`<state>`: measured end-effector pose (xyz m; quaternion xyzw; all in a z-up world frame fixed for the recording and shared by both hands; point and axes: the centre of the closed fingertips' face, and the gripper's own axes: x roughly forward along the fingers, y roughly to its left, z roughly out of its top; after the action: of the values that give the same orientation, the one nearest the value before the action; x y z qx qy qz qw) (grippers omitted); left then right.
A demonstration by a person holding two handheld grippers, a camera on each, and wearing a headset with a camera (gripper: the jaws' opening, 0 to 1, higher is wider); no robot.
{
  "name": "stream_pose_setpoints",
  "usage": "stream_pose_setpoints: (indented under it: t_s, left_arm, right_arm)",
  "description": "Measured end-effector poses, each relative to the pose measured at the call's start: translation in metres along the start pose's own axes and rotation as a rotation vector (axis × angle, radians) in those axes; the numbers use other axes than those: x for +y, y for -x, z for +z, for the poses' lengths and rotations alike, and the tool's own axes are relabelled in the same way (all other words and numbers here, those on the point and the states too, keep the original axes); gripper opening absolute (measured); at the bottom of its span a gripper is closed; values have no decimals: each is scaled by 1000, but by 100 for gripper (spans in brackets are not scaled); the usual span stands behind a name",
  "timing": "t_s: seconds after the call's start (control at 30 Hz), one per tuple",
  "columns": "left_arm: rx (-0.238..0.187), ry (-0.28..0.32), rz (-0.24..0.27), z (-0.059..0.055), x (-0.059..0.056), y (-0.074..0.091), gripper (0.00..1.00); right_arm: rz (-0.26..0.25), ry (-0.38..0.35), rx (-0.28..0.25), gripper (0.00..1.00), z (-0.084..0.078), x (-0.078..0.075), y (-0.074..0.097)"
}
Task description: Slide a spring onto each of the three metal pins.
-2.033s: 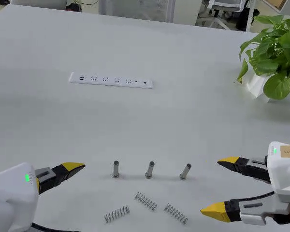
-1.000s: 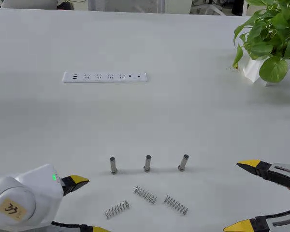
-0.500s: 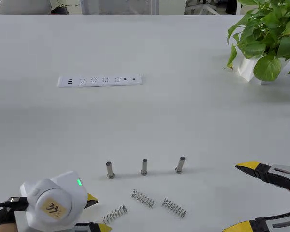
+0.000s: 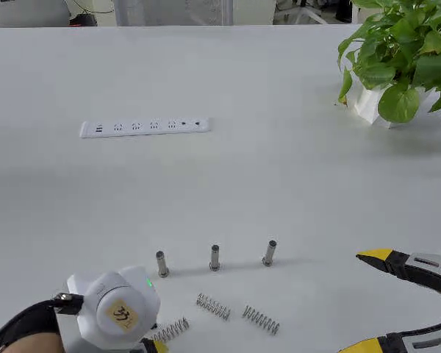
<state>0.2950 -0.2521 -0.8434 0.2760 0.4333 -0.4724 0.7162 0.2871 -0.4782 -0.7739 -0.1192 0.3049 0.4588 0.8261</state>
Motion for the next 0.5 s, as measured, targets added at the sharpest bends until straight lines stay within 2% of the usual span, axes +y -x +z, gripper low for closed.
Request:
stream_pose_setpoints:
  t_s: [0.17, 0.5]
  left_arm:
    - [35, -32, 13, -2, 1, 0, 12]
    - [55, -35, 11, -3, 1, 0, 7]
  right_arm:
    - [-4, -1, -2, 88, -1, -1, 0]
    - [2, -2, -6, 88, -2, 1, 0]
